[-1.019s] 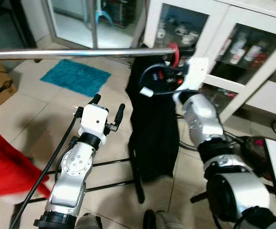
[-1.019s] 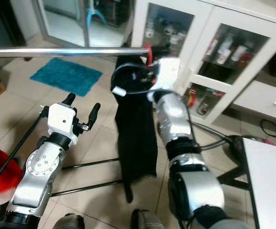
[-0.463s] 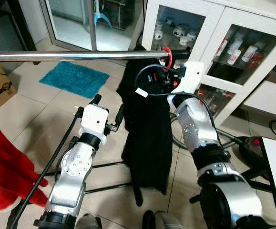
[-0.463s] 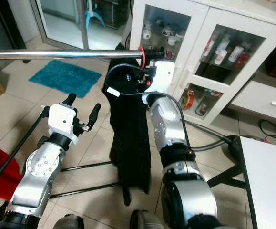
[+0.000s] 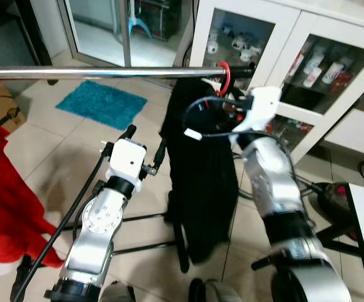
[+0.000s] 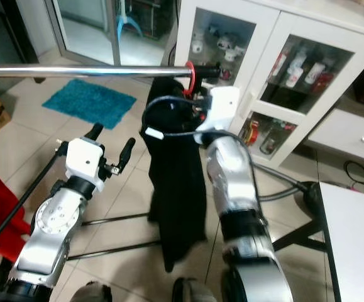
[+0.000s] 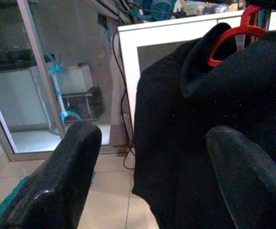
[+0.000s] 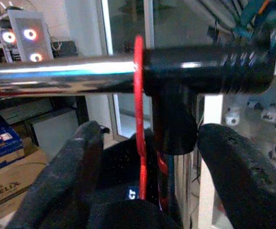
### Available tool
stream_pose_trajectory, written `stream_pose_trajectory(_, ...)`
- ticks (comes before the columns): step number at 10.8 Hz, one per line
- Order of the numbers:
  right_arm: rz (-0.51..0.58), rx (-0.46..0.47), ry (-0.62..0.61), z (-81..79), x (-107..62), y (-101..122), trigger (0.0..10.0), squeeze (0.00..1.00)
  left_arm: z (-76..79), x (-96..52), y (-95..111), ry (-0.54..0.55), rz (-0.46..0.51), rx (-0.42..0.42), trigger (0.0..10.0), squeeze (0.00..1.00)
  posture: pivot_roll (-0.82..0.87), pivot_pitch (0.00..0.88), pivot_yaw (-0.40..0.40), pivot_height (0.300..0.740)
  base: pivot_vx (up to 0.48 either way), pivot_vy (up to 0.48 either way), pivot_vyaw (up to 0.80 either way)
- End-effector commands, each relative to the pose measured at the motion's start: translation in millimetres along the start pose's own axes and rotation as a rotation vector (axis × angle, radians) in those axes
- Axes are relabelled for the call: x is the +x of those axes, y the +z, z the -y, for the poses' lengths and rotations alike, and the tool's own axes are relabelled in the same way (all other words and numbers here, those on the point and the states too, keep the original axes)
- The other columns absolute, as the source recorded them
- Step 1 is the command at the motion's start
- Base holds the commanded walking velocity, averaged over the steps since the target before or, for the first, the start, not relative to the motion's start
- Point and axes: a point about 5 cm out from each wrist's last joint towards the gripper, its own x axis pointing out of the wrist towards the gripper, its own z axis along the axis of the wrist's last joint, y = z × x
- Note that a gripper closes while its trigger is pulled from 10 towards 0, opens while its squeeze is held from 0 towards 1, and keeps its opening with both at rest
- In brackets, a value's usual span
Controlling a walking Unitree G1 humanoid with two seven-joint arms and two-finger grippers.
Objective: Hang hanger
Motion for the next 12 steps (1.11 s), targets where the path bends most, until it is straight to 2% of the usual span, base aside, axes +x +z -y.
stream_pose_trajectory(1,-0.008,-0.017,0.003,0.3,-3.5,1.9,10.0,1.00,3.1,-0.7,-2.8,-0.017,-0.010,0.005,10.0,0.00,0.02,0.064,-0.076,0.740,0.000,0.000,0.00)
stream_pose_trajectory(2,-0.024,-0.021,0.029,-5.0,-7.2,-0.2,10.0,1.00,3.4,-0.2,-2.8,-0.018,-0.009,0.006,10.0,0.00,0.02,0.064,-0.076,0.740,0.000,0.000,0.00)
stream_pose_trajectory(3,-0.051,-0.020,0.068,-12.3,-8.8,-6.0,10.0,0.00,4.1,0.0,-3.7,-0.021,-0.010,0.005,10.0,0.00,0.02,0.060,-0.076,0.740,0.000,0.000,0.00)
stream_pose_trajectory(6,-0.129,-0.010,0.081,-24.9,-1.7,-25.8,10.0,0.00,4.9,1.6,-3.7,-0.024,-0.010,0.003,10.0,0.00,0.02,0.071,-0.072,0.740,0.000,0.000,0.00)
stream_pose_trajectory(8,-0.135,-0.024,0.077,-31.0,9.6,-28.6,10.0,0.00,5.0,1.7,-3.8,-0.022,-0.009,0.005,10.0,0.00,0.02,0.072,-0.071,0.740,0.000,0.000,0.00)
stream_pose_trajectory(12,-0.111,-0.060,0.029,-19.3,18.7,-21.4,10.0,0.00,2.5,-0.4,-4.0,-0.006,-0.012,0.007,10.0,0.00,0.04,0.076,-0.074,0.740,0.000,0.000,0.00)
